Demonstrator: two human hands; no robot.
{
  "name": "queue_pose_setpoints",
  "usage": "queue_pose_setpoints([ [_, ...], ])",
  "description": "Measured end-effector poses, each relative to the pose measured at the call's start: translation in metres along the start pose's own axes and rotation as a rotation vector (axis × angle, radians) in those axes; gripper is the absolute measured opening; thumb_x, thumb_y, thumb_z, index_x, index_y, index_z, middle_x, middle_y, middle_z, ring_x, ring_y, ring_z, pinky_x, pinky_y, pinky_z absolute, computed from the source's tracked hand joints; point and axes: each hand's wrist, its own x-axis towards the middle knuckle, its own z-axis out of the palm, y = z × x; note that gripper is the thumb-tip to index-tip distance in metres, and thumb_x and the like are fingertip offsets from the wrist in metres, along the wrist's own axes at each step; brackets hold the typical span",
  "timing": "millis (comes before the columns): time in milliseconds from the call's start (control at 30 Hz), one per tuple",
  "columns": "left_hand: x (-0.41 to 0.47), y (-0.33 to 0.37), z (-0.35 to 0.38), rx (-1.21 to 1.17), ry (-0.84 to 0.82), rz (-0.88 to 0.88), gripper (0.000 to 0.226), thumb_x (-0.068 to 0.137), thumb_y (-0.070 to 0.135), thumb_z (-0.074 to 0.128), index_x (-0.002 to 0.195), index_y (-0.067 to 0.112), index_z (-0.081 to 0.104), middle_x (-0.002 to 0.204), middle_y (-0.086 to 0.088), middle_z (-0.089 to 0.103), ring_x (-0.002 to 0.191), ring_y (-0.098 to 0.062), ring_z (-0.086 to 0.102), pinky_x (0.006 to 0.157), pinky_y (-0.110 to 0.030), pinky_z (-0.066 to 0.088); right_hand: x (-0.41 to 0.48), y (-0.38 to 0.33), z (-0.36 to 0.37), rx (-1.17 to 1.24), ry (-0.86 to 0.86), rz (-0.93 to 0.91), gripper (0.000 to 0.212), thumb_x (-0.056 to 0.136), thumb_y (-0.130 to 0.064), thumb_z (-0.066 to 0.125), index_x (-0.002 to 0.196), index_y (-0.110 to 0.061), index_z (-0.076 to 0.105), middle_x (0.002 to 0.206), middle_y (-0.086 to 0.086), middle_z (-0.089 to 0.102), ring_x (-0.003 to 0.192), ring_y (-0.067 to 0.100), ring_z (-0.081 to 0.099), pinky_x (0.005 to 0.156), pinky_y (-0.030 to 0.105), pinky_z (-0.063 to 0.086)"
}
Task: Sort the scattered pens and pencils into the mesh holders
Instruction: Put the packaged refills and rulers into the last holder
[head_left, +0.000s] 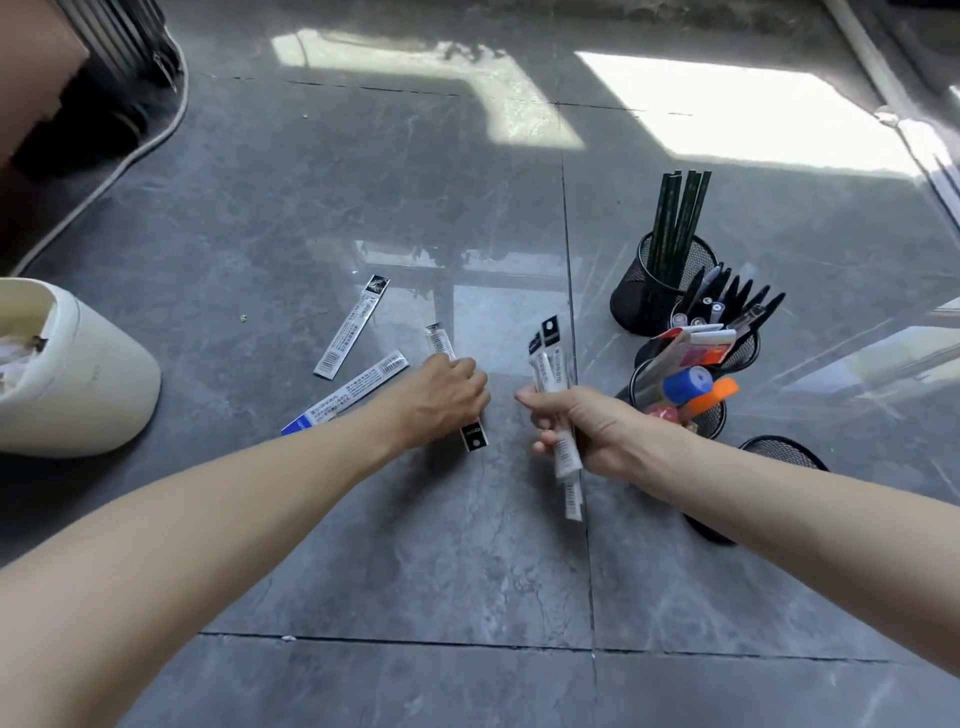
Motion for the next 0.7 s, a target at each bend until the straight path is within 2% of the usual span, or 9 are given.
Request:
queue_pose_setpoints([
  [67,0.003,0.0,0.001,0.095,-0.005,0.118,0.016,0.078,0.005,0.048,0.08,0.016,0.058,0.074,-0.001,0.057,0.066,-0.018,0.055,0.047,-0.027,0.034,0.002,0.001,-0.003,-0.009,0.004,-0.017,0.019,0.087,-0.012,0.064,0.077,-0.016,0.048,0.048,-0.003,0.035,0.033,0.005,0.028,0.034,0.015,0.031],
  [133,0.0,-0.002,-0.001,0.127,0.04,0.217,0.009,0.08,0.008,0.055,0.081,0.017,0.058,0.075,0.0,0.056,0.067,-0.018,0.055,0.047,-0.028,0.034,0.0,0.0,-0.004,0.013,-0.008,-0.017,0.024,0.088,-0.017,0.063,0.073,-0.017,0.044,0.046,-0.004,0.033,0.032,0.005,0.025,0.033,0.015,0.025],
  [233,0.0,-0.006,0.007,-0.017,0.136,0.16,0.009,0.073,0.009,0.059,0.076,0.017,0.055,0.068,-0.001,0.054,0.059,-0.02,0.055,0.042,-0.027,0.037,-0.001,-0.002,-0.006,0.051,0.006,0.001,0.031,0.091,-0.024,0.058,0.067,-0.015,0.041,0.044,-0.001,0.037,0.031,0.008,0.03,0.034,0.016,0.027],
  [300,-0.002,-0.002,-0.002,-0.351,0.19,-0.06,0.011,0.075,0.007,0.048,0.083,0.012,0.052,0.077,-0.006,0.055,0.065,-0.026,0.056,0.044,-0.032,0.037,-0.001,-0.002,-0.007,0.039,0.028,-0.014,0.032,0.093,-0.024,0.055,0.066,-0.014,0.041,0.043,-0.001,0.037,0.03,0.008,0.028,0.034,0.015,0.024],
  [367,-0.003,0.003,-0.018,-0.695,0.232,-0.429,0.011,0.081,0.01,0.046,0.091,0.013,0.046,0.089,-0.007,0.051,0.074,-0.031,0.05,0.053,-0.034,0.031,-0.001,-0.002,-0.007,-0.003,0.047,-0.066,0.027,0.091,-0.024,0.058,0.07,-0.013,0.043,0.04,-0.004,0.034,0.03,0.007,0.023,0.034,0.014,0.017],
  [433,0.0,0.007,-0.034,-0.966,0.254,-0.631,0.013,0.081,0.014,0.051,0.084,0.015,0.039,0.08,-0.003,0.047,0.069,-0.027,0.042,0.057,-0.032,0.028,-0.002,-0.003,-0.003,-0.042,0.063,-0.116,0.024,0.085,-0.03,0.065,0.08,-0.013,0.05,0.042,-0.004,0.035,0.032,0.006,0.023,0.035,0.015,0.017],
  [567,0.009,0.007,-0.053,-1.76,0.195,-0.832,0.017,0.082,0.013,0.061,0.077,0.014,0.045,0.068,-0.002,0.052,0.059,-0.015,0.048,0.051,-0.025,0.035,-0.004,-0.009,0.006,-0.095,0.031,-0.15,0.047,0.076,-0.051,0.066,0.099,-0.011,0.059,0.058,0.001,0.047,0.038,0.007,0.032,0.039,0.017,0.025],
  [633,0.011,0.009,-0.059,-2.027,0.155,-0.818,0.01,0.084,0.005,0.061,0.082,0.008,0.051,0.065,-0.005,0.055,0.056,-0.014,0.052,0.05,-0.023,0.041,-0.005,-0.009,0.011,-0.107,-0.022,-0.157,0.053,0.069,-0.057,0.066,0.095,-0.01,0.063,0.063,0.002,0.054,0.046,0.008,0.042,0.045,0.019,0.034],
  [700,0.012,0.013,-0.061,-2.184,0.142,-0.754,0.006,0.084,-0.004,0.058,0.086,0.001,0.056,0.063,-0.008,0.058,0.054,-0.014,0.056,0.054,-0.022,0.049,-0.007,-0.009,0.014,-0.088,-0.043,-0.165,0.043,0.072,-0.054,0.065,0.088,-0.014,0.068,0.058,0.0,0.06,0.052,0.009,0.05,0.055,0.02,0.038],
])
